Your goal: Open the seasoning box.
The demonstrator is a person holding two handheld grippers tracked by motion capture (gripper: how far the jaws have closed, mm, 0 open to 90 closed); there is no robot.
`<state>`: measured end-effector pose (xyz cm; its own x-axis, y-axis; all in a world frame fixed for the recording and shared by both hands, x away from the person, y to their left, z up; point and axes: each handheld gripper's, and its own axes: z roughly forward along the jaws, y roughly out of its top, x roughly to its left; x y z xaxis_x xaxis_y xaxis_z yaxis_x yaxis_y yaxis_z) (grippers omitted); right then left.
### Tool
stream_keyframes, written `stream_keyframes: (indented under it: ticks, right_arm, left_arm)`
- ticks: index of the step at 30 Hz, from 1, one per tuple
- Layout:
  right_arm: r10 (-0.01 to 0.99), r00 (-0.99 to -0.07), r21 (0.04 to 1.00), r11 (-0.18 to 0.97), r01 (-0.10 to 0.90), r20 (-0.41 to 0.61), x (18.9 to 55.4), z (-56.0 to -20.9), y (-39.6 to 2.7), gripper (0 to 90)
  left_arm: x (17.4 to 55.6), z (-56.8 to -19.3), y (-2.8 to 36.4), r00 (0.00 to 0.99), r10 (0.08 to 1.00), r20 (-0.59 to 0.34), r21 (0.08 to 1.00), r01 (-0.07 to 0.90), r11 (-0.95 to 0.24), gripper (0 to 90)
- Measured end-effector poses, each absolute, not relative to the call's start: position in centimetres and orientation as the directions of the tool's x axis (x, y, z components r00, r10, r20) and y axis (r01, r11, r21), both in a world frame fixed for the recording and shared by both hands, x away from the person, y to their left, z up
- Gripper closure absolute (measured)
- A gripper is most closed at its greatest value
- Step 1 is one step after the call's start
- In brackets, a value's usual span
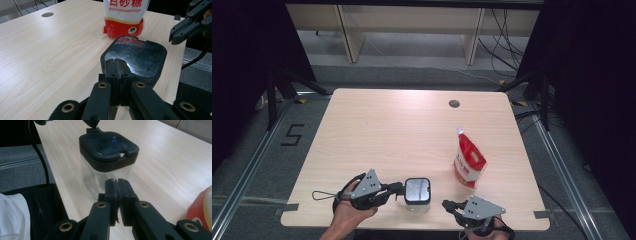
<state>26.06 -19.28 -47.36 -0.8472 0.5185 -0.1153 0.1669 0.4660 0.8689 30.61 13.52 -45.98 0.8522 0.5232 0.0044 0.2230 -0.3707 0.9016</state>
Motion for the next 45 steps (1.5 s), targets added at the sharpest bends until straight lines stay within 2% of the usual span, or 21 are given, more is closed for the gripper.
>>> stream_keyframes:
  ticks: [2,4,9,21,24,34,42,45]
  right_arm:
    - [0.502,-0.852,0.866,0.483,0.132,-0.15,26.4,-47.3,-19.1,87.5]
    - [0.51,-0.852,0.866,0.473,0.163,-0.119,26.4,-47.4,-18.7,88.1]
    - [0.489,-0.862,0.86,0.491,0.143,-0.136,26.7,-47.3,-18.3,89.6]
    - [0.462,-0.874,0.853,0.507,0.124,-0.147,27.4,-47.5,-17.0,90.0]
    - [0.458,-0.876,0.85,0.512,0.124,-0.148,27.6,-47.5,-16.8,90.0]
    - [0.45,-0.879,0.846,0.52,0.115,-0.157,28.0,-47.4,-16.3,90.0]
    - [0.454,-0.877,0.855,0.506,0.11,-0.156,28.1,-47.1,-16.1,90.0]
    - [0.455,-0.878,0.859,0.5,0.113,-0.149,28.1,-47.0,-16.1,90.0]
  left_arm:
    - [30.6,-46.1,13.5,0.853,0.521,0.001,0.908,0.218,-0.358,88.3]
    - [30.5,-46.1,13.5,0.849,0.528,-0.005,0.907,0.225,-0.354,88.4]
    - [30.5,-46.2,13.4,0.845,0.534,-0.022,0.911,0.238,-0.338,88.4]
    - [30.7,-46.2,13.6,0.856,0.517,0.008,0.912,0.206,-0.356,88.5]
    - [30.6,-46.3,13.5,0.848,0.53,-0.021,0.913,0.232,-0.336,88.6]
    - [30.8,-46.3,13.7,0.858,0.514,-0.007,0.916,0.211,-0.34,88.6]
    - [30.5,-46.4,13.6,0.846,0.531,-0.041,0.916,0.244,-0.319,88.6]
    - [30.7,-46.3,13.7,0.853,0.521,-0.01,0.915,0.218,-0.339,87.7]
